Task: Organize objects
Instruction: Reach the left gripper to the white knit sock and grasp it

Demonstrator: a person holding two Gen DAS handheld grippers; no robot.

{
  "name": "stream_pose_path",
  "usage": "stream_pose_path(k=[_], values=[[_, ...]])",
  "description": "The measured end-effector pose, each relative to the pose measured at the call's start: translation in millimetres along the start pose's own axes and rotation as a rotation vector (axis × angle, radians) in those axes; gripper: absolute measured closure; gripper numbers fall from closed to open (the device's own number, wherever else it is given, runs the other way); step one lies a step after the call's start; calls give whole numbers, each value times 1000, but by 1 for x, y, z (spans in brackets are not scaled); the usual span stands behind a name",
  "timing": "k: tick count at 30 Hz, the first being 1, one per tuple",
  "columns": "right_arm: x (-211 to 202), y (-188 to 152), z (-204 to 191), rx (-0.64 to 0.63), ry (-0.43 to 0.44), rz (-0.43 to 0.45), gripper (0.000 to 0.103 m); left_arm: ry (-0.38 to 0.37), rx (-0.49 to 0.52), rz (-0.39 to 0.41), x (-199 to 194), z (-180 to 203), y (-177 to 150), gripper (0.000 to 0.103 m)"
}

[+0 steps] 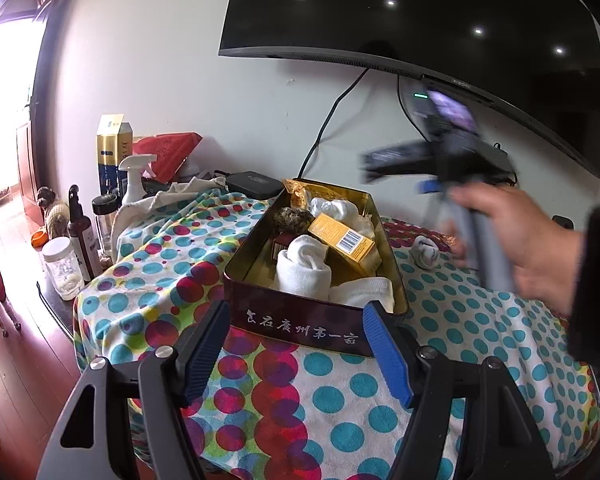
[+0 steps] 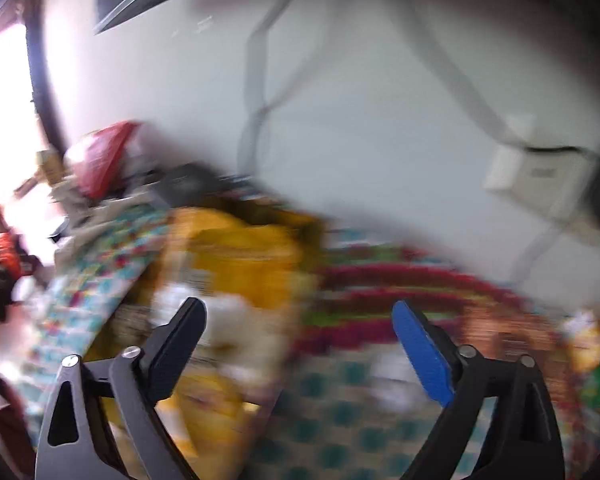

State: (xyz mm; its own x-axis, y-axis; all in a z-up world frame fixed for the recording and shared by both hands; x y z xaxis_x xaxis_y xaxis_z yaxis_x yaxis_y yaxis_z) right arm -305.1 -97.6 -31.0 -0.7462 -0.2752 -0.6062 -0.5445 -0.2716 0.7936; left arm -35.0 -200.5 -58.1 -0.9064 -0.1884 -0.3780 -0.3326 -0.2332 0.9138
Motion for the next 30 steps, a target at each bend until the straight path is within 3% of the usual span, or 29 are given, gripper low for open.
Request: stream_pose_path(k=[2, 4, 7, 12, 17, 20, 27, 30], values=[[-10, -17, 30, -23, -127, 23, 1, -2, 11, 3, -1, 3, -1, 32], [-12, -52, 72, -38, -285, -20, 1, -12, 32, 9, -3, 9, -2, 32], [-16, -90, 121, 32, -357, -57, 1, -31, 70, 28, -8, 20, -5, 32], [-28, -133, 200, 273, -419, -71, 1, -95, 129, 52, -17, 42, -12, 32], [-30, -140, 230, 422, -384, -58, 1, -123, 173, 59, -16, 65, -25, 32], [-27, -141, 234, 448, -401, -71, 1, -152, 170, 4, -4, 87, -32, 32], [-32, -157, 252, 563, -349, -64, 0, -260, 153, -101, 57, 164, -4, 32], [-32, -161, 257, 606, -317, -59, 0, -235, 162, -145, 98, 184, 8, 32]])
Point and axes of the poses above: each gripper's, at about its wrist camera, not at the fingertips, and x roughly the way its jaws point, z to its right, y to its top, the point moved 2 cm from there along x, roughly the way its jaws point, and after that the axes turned 6 degrees about z, right-handed, at the moved point
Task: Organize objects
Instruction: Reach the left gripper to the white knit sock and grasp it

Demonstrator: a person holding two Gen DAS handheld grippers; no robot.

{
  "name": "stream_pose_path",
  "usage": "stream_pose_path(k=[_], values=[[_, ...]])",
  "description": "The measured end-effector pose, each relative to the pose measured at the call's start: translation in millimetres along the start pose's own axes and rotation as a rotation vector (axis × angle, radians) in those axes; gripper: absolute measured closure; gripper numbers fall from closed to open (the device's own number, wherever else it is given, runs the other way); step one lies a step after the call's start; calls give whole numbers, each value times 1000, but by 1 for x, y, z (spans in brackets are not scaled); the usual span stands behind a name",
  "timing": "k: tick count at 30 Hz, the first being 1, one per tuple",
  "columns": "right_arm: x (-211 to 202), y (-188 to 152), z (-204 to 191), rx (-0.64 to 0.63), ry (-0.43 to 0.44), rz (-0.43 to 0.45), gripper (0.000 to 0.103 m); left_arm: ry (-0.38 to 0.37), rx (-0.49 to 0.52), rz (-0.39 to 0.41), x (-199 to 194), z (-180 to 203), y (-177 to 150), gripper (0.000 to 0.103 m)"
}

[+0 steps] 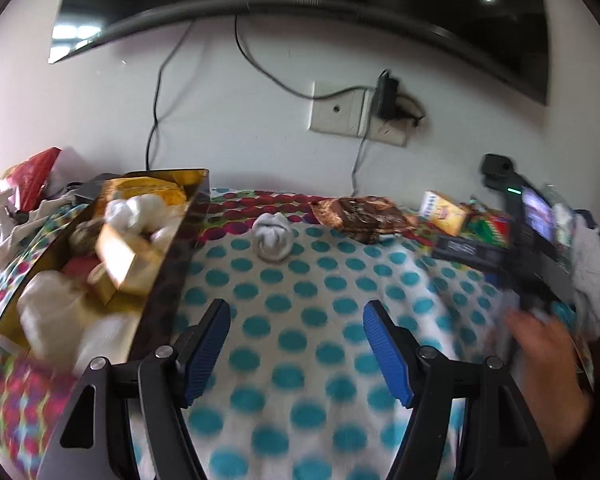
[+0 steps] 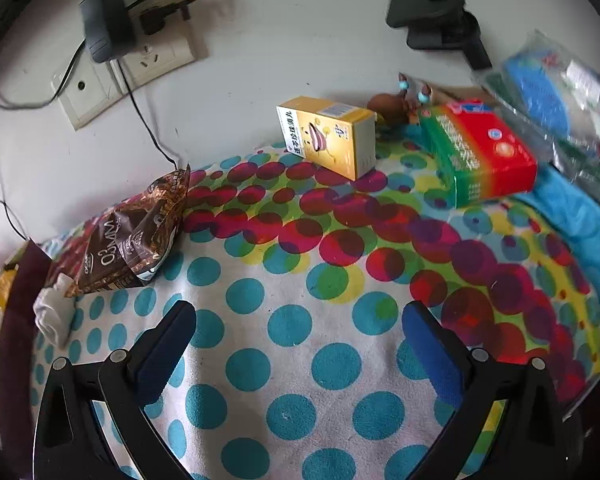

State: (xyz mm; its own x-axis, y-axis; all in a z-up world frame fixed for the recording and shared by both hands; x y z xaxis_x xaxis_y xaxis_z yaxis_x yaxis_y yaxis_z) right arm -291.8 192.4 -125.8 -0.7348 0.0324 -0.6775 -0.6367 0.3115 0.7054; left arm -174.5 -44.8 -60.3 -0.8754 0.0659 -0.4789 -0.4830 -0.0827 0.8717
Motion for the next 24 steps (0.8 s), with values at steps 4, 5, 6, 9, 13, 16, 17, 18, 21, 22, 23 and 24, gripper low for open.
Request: stream_pose_path(k=[4, 5, 6, 9, 13, 16, 17, 18, 21, 22, 23, 24], values=[[4, 0, 1, -1, 15, -8, 0, 47, -24, -71, 54, -6, 16, 32], [5, -1, 0, -9, 23, -10, 0, 62, -30, -81, 67, -9, 19, 32], [7, -1, 1, -13, 30, -11, 0, 85, -34, -99, 83, -11, 23, 32], [5, -2, 4, 3, 47, -6, 0, 125, -13, -137, 114, -13, 26, 32], [9, -3, 6, 8, 55, -4, 0, 152, -19, -222, 153, -15, 32, 32], [9, -3, 4, 5, 52, -5, 0, 172, 9, -246, 171, -11, 36, 32], [9, -3, 4, 8, 57, -4, 0, 187, 21, -282, 180, -10, 34, 31], [10, -3, 5, 14, 61, -2, 0, 187, 22, -290, 183, -9, 34, 31], [9, -1, 3, 24, 68, 2, 0, 181, 8, -292, 184, -12, 36, 31], [7, -2, 1, 26, 70, 3, 0, 169, -7, -295, 184, -15, 36, 31], [7, -1, 1, 27, 70, 3, 0, 163, -16, -295, 184, -16, 36, 31], [6, -1, 1, 27, 71, 3, 0, 165, -12, -296, 184, -16, 35, 31]])
Point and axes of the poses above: each gripper's, at about its wrist camera, not at the fingertips, and x roughly the way its jaws point, z to its right, y to its top, the point moved 2 cm from there along x, roughly the way its jaws point, and after that the axes turned 6 degrees about z, right-handed, at the moved point
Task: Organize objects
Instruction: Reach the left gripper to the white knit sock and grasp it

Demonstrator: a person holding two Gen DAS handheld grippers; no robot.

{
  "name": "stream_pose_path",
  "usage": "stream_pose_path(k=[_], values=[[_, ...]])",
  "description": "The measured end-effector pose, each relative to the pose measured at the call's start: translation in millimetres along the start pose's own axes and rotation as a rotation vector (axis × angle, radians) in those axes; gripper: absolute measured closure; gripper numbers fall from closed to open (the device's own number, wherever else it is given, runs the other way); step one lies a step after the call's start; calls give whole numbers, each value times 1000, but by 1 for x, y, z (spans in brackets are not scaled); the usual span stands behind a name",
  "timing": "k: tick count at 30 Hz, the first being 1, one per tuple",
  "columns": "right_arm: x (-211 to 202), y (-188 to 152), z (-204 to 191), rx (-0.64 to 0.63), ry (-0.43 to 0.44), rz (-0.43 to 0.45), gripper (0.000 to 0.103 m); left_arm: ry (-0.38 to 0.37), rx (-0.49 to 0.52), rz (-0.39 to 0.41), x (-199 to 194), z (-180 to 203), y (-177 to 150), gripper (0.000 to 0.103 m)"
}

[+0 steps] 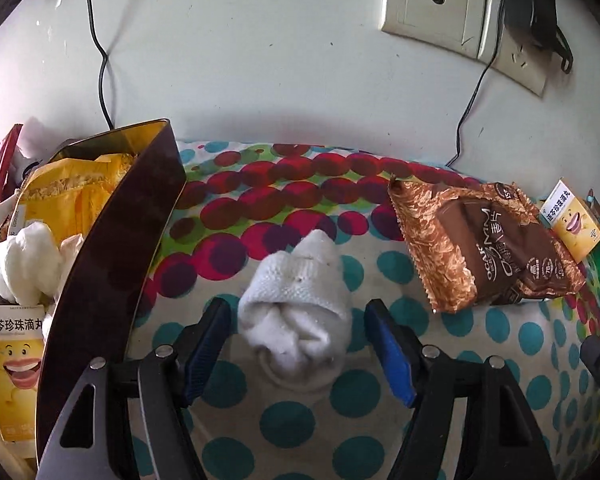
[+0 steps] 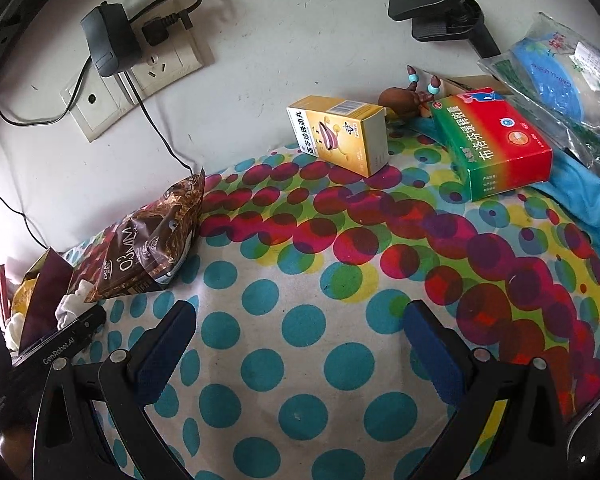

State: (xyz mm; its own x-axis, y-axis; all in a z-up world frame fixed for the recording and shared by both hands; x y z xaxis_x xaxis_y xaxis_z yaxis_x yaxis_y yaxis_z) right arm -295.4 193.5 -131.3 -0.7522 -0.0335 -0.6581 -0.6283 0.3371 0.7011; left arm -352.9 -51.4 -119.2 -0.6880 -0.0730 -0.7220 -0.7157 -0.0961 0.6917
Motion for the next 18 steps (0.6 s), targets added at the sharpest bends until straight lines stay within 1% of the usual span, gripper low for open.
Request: stream_pose_path(k=[4, 15, 17, 18], values=[[-3, 0, 1, 1, 1, 0, 0, 9, 9, -1, 1, 3, -1, 30], [-2, 0, 0, 1, 1, 0, 0, 4, 2, 1, -1, 5, -3, 30], [-3, 0, 0, 1, 1, 0, 0, 0, 5, 3, -2, 6, -4, 35], [-2, 0, 0, 0, 1, 0, 0, -5, 5, 5, 0, 5, -4, 38]])
Point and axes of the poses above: each gripper's, at about its wrist camera, not at the fingertips, and x roughly the way its jaws point, z to its right, y to its top, the point moved 2 cm from there along x, roughly the way its jaws point, and after that the axes turned 6 degrees about z, right-handed, at the moved point
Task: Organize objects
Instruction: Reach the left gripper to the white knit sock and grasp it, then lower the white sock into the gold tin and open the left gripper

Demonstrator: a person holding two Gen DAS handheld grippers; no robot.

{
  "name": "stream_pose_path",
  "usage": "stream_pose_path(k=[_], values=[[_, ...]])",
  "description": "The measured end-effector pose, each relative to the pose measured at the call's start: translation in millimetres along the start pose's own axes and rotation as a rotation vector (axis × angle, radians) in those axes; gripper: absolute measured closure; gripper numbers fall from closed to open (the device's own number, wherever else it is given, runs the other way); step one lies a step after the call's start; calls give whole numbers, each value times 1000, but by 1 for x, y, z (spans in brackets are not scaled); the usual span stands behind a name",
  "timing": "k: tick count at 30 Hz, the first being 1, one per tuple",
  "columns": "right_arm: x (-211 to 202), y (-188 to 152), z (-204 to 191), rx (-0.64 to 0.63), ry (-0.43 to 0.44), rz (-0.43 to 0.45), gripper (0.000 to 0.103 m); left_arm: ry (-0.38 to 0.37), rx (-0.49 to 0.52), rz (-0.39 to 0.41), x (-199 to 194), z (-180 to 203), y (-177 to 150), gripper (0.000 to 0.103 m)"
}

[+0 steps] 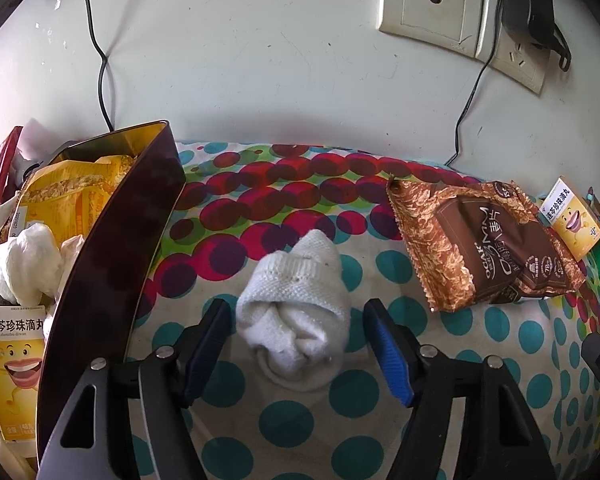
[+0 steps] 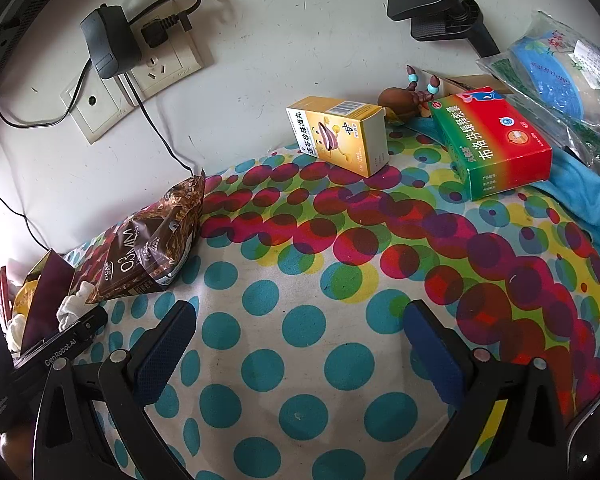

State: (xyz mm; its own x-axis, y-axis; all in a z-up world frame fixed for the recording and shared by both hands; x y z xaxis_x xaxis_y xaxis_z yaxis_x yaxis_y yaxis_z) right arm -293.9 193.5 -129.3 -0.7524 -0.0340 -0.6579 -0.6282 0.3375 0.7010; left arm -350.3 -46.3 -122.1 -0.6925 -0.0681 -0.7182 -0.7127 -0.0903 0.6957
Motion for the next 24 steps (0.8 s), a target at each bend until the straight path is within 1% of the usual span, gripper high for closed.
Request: stream_pose_path(k=[1, 2, 5, 6, 7, 9, 11, 12, 13, 15, 18, 21, 23, 24], values=[[0, 0, 0, -1, -1, -1, 0, 0, 2, 6, 3, -2, 2, 53], [1, 0, -1, -5, -5, -2, 0, 1, 5, 13, 5, -2, 3, 65], [-2, 0, 0, -6, -6, -2, 0, 3, 22, 19, 3, 1, 2, 69], [-2, 0, 0, -6, -5, -2, 0, -5, 12, 19, 3, 0, 3, 69], [-2, 0, 0, -6, -6, -2, 0, -10, 4, 23, 2, -1, 2, 72], [-2, 0, 0, -5, -5, -2, 0, -8, -12, 41, -2, -4, 3, 74], [-2, 0, 0, -5, -5, -2, 0, -5, -24, 84, -11, -7, 2, 76], [-2, 0, 0, -4, -4, -2, 0, -6, -20, 115, -19, -7, 1, 76], [-2, 0, 0, -4, -4, -2, 0, -15, -11, 130, -26, -6, -1, 76], [-2, 0, -1, -9, -9, -4, 0, -48, -5, 161, -43, -5, -1, 76], [-3, 0, -2, -10, -11, -4, 0, -82, -30, 211, -73, -12, 5, 76], [-3, 0, -4, -9, -10, -4, 0, -112, -64, 252, -109, -30, 15, 76], [-3, 0, -4, -11, -12, -5, 0, -103, -59, 269, -127, -46, 15, 76], [-3, 0, -5, -12, -13, -6, 0, -87, -53, 273, -137, -60, 13, 76]])
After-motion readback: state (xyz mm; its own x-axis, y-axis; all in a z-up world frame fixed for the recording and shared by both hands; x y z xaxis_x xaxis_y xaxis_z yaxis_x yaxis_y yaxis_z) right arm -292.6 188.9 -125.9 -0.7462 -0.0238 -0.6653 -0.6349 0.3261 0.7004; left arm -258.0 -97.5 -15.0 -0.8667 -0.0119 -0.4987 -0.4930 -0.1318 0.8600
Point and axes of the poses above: each gripper's, at about its wrist camera, not at the fingertips, and x roughly the way its jaws point, z to its right, y to its top, the point moved 2 cm from there along x, roughly the way its jaws point, and after that the axes turned 6 degrees about z, right-handed, at the moved point
